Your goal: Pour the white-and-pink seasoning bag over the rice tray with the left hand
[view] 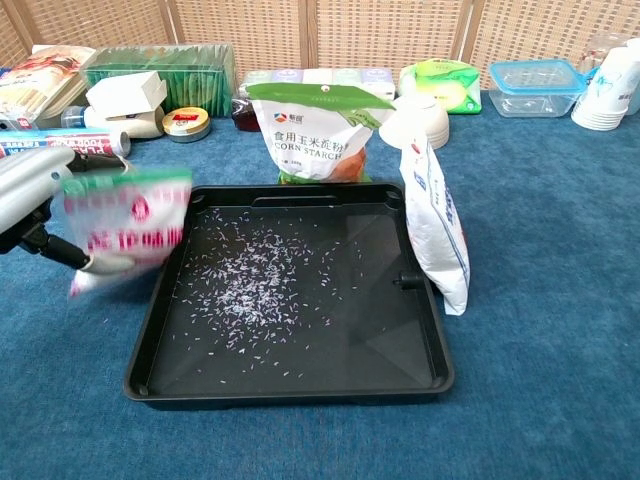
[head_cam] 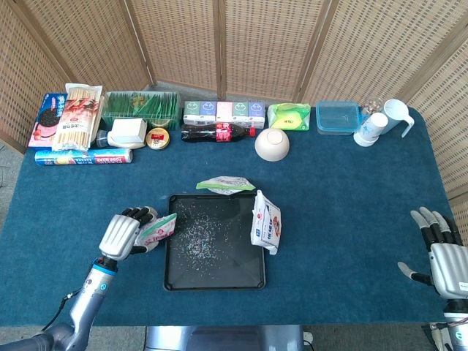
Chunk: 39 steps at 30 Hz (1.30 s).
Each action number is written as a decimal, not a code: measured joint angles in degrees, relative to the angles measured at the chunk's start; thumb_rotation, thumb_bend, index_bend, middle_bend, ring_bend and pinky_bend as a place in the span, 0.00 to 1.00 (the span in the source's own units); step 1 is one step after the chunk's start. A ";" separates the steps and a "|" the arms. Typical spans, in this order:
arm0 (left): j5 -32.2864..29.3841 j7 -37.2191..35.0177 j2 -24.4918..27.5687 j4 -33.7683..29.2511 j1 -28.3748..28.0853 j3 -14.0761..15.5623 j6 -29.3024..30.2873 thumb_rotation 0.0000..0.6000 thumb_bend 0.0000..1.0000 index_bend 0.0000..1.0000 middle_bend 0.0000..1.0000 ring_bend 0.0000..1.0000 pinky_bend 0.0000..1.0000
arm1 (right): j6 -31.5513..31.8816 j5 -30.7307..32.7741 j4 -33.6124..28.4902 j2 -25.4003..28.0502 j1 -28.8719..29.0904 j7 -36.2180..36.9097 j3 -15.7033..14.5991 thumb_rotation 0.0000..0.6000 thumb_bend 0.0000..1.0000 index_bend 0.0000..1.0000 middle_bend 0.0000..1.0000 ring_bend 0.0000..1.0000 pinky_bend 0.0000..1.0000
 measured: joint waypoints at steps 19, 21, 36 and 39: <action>-0.11 0.26 14.50 -13.99 -2.27 2.87 -9.06 0.92 0.00 0.00 0.00 0.05 0.09 | 0.39 0.08 -0.36 0.18 -0.21 -0.06 0.03 1.00 0.00 0.02 0.02 0.00 0.00; -0.11 0.04 16.94 -15.56 -2.41 3.39 -9.78 0.92 0.00 0.00 0.00 0.04 0.09 | 0.38 0.14 -0.35 0.18 -0.22 -0.06 0.05 1.00 0.00 0.02 0.02 0.00 0.00; -1.64 -1.04 32.39 -24.06 2.79 5.21 -4.28 0.92 0.00 0.00 0.00 0.00 0.05 | 2.23 -0.39 -0.72 -0.58 -0.72 -3.79 0.11 1.00 0.00 0.02 0.02 0.00 0.00; -1.77 -0.20 33.72 -25.30 5.03 5.31 -0.77 0.93 0.00 0.00 0.00 0.00 0.05 | 2.87 -0.71 -0.95 -0.87 -0.98 -4.76 0.10 1.00 0.00 0.02 0.02 0.00 0.00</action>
